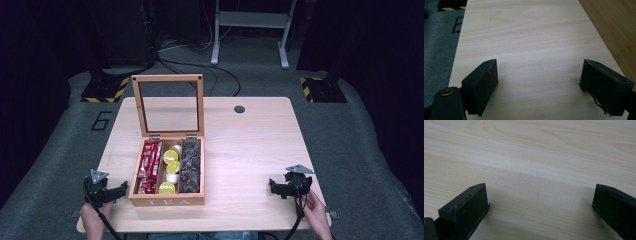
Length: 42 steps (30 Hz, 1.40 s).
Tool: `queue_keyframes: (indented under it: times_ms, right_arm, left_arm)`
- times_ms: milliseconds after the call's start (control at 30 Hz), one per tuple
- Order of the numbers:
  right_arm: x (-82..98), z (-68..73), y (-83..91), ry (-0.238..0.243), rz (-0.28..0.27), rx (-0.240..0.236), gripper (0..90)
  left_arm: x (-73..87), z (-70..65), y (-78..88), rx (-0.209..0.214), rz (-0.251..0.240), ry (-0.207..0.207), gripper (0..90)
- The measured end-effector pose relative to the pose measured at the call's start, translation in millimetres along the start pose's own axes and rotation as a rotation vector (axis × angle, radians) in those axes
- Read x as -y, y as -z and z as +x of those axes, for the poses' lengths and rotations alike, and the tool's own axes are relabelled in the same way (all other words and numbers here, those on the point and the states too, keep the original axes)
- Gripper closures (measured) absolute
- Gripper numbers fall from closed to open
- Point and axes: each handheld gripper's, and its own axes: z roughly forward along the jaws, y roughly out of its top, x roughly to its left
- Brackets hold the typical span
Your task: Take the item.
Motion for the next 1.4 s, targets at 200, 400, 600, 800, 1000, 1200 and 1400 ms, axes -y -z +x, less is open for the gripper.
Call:
queue_keyframes:
  times_ms: [200, 400, 600, 800, 1000, 1200, 1400]
  right_arm:
    - [0.0, 0.0, 0.0, 0.0, 0.0, 0.0, 0.0]
    - [0.2, -0.4, 0.2, 0.005, -0.003, -0.004, 0.0]
    - [2.4, -4.0, 2.4, 0.04, -0.002, -0.027, 0.0]
    - [-0.3, -6.8, 0.2, 0.076, -0.002, -0.07, 0.0]
    - [-1.8, -6.3, -0.8, 0.075, 0.004, -0.064, 0.0]
    - [-1.8, -6.6, -0.6, 0.083, 0.007, -0.067, 0.0]
    - [-1.4, -5.7, -0.7, 0.077, 0.0, -0.065, 0.0]
  left_arm:
    - [-0.3, 0.6, 0.3, 0.006, 0.008, 0.0, 14.7]
    - [-0.5, 1.1, 0.3, 0.007, 0.01, -0.001, 14.7]
    - [-0.6, 1.0, 0.3, 0.017, 0.014, 0.002, 14.7]
    - [-1.5, 1.3, -0.9, 0.008, 0.011, 0.003, 14.7]
    - [0.0, 0.0, 0.0, 0.008, 0.004, -0.001, 13.4]
    - [-0.3, -1.5, -0.1, 0.031, 0.021, -0.017, 9.4]
    - [-0.1, -1.5, -0.5, 0.036, 0.014, -0.013, 7.8]
